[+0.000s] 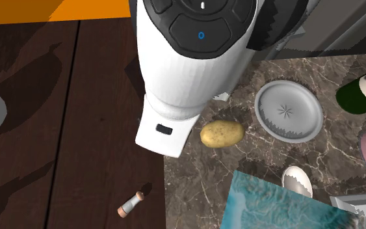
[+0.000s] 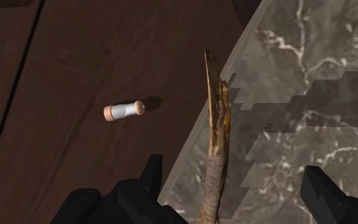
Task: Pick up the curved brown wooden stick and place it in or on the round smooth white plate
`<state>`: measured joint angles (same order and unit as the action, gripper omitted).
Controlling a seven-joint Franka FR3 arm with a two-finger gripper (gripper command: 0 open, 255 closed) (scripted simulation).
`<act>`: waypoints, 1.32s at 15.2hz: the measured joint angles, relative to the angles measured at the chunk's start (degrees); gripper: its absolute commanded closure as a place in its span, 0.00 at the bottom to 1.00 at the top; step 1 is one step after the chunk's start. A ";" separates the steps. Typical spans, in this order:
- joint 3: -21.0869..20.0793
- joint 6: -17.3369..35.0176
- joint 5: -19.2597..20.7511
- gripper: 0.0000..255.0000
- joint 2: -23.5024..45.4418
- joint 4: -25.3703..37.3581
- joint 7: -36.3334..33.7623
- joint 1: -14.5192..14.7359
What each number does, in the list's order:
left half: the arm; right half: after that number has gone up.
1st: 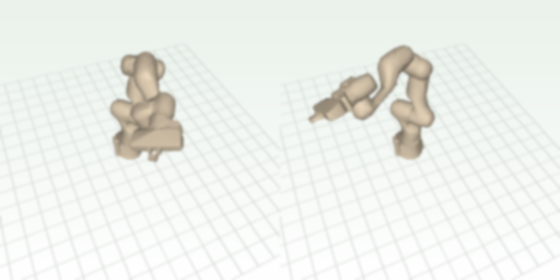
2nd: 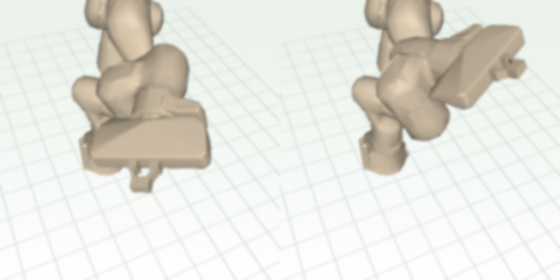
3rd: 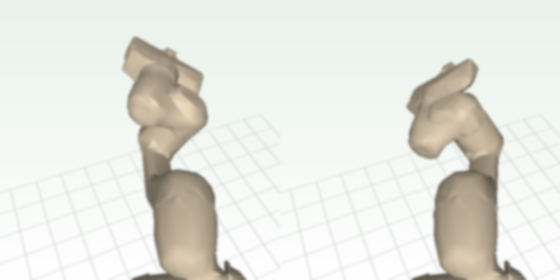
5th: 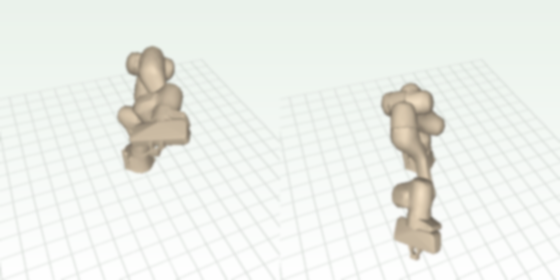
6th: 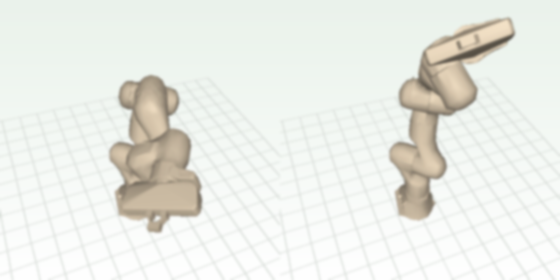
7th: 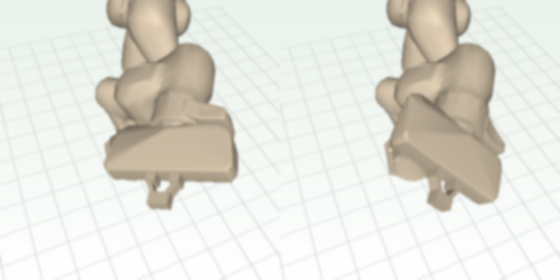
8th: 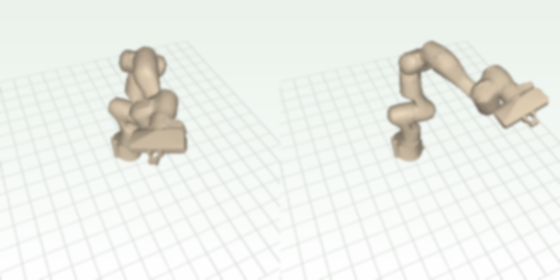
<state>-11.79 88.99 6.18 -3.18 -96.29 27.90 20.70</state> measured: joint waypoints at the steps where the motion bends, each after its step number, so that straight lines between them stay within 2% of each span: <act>1: 0.07 0.84 -0.01 0.00 -0.17 -0.99 0.06 -0.05; 3: 0.17 2.38 -0.06 0.00 -0.48 -2.84 0.09 -0.13; 9: 0.18 2.78 -0.09 0.00 -0.66 -3.38 0.07 -0.13; 10: 0.18 2.79 -0.09 1.00 -0.66 -3.39 0.07 -0.13; 20: 0.19 2.82 -0.07 1.00 -0.67 -3.37 0.07 -0.14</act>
<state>-11.60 91.80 6.11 -3.85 -99.65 27.98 20.56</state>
